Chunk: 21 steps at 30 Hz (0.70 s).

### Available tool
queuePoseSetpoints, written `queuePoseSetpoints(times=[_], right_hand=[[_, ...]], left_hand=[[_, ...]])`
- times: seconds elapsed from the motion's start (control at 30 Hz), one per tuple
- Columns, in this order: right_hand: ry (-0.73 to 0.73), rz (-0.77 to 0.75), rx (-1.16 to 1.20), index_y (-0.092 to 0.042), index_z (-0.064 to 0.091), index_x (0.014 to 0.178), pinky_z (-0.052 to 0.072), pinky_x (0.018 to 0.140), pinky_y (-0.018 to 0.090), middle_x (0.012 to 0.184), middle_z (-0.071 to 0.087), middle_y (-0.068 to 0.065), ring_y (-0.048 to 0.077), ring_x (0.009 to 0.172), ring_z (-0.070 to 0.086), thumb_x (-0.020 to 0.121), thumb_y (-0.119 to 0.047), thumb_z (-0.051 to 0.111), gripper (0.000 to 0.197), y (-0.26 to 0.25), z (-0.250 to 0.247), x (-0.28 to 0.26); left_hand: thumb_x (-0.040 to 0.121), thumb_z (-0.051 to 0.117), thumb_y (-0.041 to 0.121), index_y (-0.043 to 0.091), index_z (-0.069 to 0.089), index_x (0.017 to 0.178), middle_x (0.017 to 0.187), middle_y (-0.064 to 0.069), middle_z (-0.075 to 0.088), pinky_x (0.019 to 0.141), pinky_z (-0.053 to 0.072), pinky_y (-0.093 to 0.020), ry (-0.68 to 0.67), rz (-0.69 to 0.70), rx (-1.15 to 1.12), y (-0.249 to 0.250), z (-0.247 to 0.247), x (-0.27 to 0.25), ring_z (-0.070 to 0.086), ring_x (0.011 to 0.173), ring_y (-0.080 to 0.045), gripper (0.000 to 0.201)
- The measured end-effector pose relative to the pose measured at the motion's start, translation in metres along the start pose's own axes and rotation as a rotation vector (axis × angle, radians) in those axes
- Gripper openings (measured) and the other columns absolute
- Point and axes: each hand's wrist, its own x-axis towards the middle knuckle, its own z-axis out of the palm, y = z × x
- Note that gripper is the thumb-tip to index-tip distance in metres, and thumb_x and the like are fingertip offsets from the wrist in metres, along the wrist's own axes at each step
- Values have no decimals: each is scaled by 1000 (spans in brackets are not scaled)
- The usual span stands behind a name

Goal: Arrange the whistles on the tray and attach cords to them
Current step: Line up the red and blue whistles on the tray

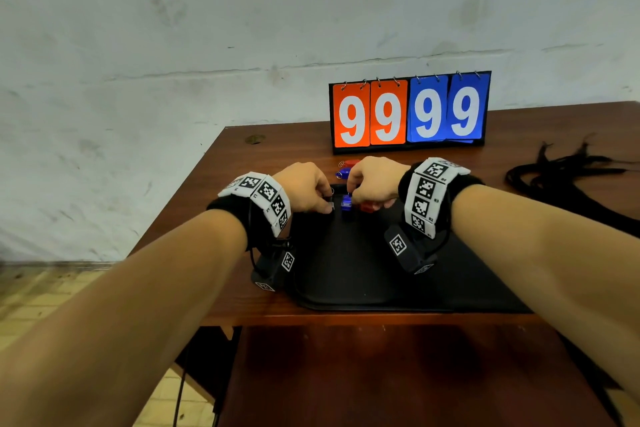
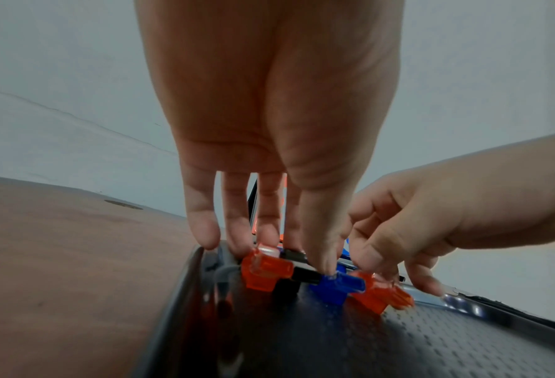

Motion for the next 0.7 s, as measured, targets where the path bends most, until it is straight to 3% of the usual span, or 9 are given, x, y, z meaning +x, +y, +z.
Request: queuePoseSetpoints(times=[0.1, 0.2, 0.27, 0.37, 0.7], right_hand=[[-32, -60, -56, -18, 65, 114, 49, 49, 19, 108, 62, 2, 13, 75, 62, 81, -31, 77, 37, -2, 0, -2], [-22, -103, -112, -17, 66, 112, 47, 54, 19, 100, 60, -3, 11, 75, 58, 79, -26, 79, 36, -4, 1, -2], [-7, -128, -129, -16, 67, 107, 52, 65, 24, 95, 60, -4, 14, 82, 60, 78, -23, 80, 32, -6, 4, 0], [12, -166, -140, -20, 67, 97, 54, 77, 30, 102, 63, 0, 18, 90, 62, 76, -21, 81, 25, -10, 8, 5], [13, -190, -133, -17, 67, 99, 49, 72, 25, 102, 64, 1, 17, 89, 61, 76, -19, 81, 27, -11, 8, 11]], left_hand=[[79, 78, 23, 18, 67, 121, 96, 9, 63, 79, 45, -22, -19, 3, 37, 0, -1, 1, 59, 86, -10, 44], [80, 77, 20, 18, 67, 120, 97, 7, 64, 80, 47, -23, -15, 8, 64, 1, -2, 1, 60, 88, -11, 42], [81, 77, 21, 19, 68, 118, 97, 7, 64, 79, 48, -24, -7, 12, 77, 2, -2, 0, 60, 89, -12, 39], [81, 77, 22, 18, 70, 114, 97, 6, 64, 81, 50, -27, 6, 17, 86, 2, -2, -1, 63, 92, -15, 34], [80, 77, 20, 13, 70, 107, 100, -2, 70, 82, 52, -30, 24, 11, 100, 7, -1, 1, 65, 92, -19, 28]])
